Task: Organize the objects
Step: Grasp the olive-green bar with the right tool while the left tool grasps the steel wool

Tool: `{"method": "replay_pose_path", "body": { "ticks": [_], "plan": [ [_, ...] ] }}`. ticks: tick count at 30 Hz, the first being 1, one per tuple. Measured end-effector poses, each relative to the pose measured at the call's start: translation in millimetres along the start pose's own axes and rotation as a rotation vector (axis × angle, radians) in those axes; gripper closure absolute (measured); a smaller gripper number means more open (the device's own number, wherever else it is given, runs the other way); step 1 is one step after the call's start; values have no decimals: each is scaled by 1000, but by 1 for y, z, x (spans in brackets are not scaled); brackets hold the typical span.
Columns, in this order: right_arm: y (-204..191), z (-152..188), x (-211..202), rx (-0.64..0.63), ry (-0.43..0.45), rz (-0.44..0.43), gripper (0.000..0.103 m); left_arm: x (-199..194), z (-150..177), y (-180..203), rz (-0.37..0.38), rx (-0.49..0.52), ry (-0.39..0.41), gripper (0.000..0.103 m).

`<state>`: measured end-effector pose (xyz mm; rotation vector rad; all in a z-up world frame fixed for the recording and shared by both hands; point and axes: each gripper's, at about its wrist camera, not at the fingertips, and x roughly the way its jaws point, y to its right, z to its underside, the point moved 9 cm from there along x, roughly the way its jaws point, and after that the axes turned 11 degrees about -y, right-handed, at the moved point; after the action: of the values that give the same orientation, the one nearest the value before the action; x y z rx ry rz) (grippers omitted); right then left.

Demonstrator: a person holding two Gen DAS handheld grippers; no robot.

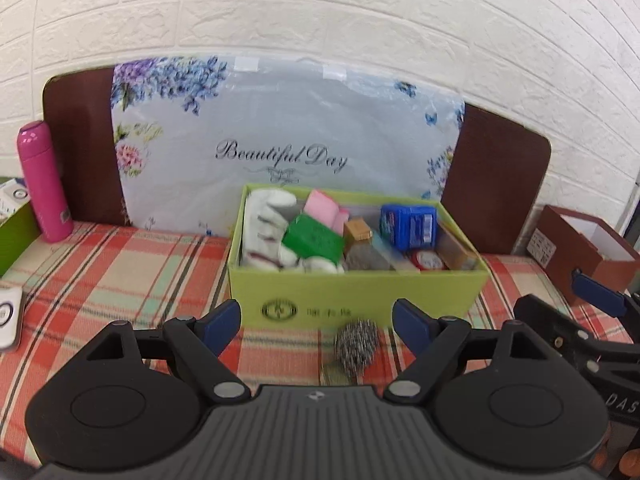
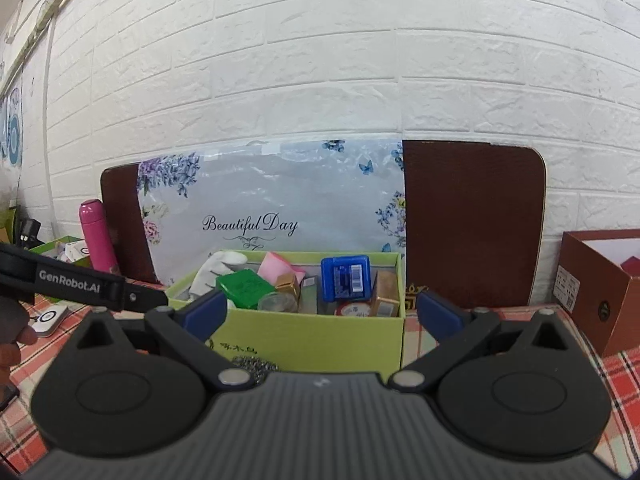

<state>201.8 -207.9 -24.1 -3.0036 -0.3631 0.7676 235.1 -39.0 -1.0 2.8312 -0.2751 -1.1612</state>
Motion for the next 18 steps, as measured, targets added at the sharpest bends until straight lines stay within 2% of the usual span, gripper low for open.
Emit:
{"method": "replay_pose_path", "body": {
  "ticks": [8, 18],
  "plan": [
    [4, 46, -13, 66, -84, 6, 0, -4, 50, -8, -38, -24, -55, 17],
    [-5, 92, -14, 69, -174, 24, 0, -3, 78, -27, -93, -50, -102, 17]
  ]
}}
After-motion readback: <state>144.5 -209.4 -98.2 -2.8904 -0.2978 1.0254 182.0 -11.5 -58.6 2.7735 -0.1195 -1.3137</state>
